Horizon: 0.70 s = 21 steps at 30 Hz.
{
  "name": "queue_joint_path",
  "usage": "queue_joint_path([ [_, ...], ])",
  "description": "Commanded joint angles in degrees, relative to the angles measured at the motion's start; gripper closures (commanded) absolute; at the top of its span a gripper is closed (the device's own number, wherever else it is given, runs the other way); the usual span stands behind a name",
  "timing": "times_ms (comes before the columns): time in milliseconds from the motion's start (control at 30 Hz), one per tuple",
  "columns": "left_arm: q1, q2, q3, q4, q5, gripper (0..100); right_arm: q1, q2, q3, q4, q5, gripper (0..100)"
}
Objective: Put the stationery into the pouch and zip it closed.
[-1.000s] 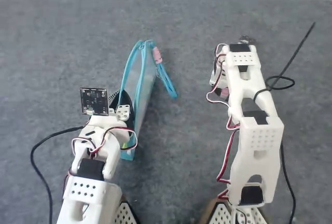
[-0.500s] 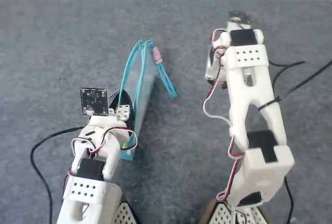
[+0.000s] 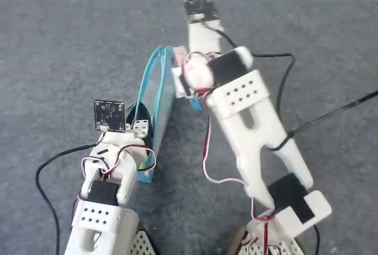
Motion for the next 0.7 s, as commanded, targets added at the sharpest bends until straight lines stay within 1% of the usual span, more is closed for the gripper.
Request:
queue_joint_path([
  [0,0.6,0.2,1.1,-0.4,-0.4,99,-4.0,-4.5,4.3,-10.5,0.9,99.1],
  [100,0.6,0.2,1.1,-0.4,-0.4,99,-6.6,-3.9,9.1,-16.7,1.1,99.1],
  [233,0.6,0.2,1.0,-0.4,-0.5,99,-7.1,-3.8,13.6,-22.7,1.1,99.0],
  [333,0.6,0.2,1.0,-0.4,-0.5,99,-6.8,-3.9,13.9,-22.8,0.6,98.9],
  [500,0.6,0.2,1.0,-0.4,-0.5,99,-6.9,-4.4,12.0,-22.5,-6.9,98.9],
  [667,0.6,0.2,1.0,-0.4,-0.5,99,-7.3,-3.9,12.0,-22.6,-7.1,98.9],
])
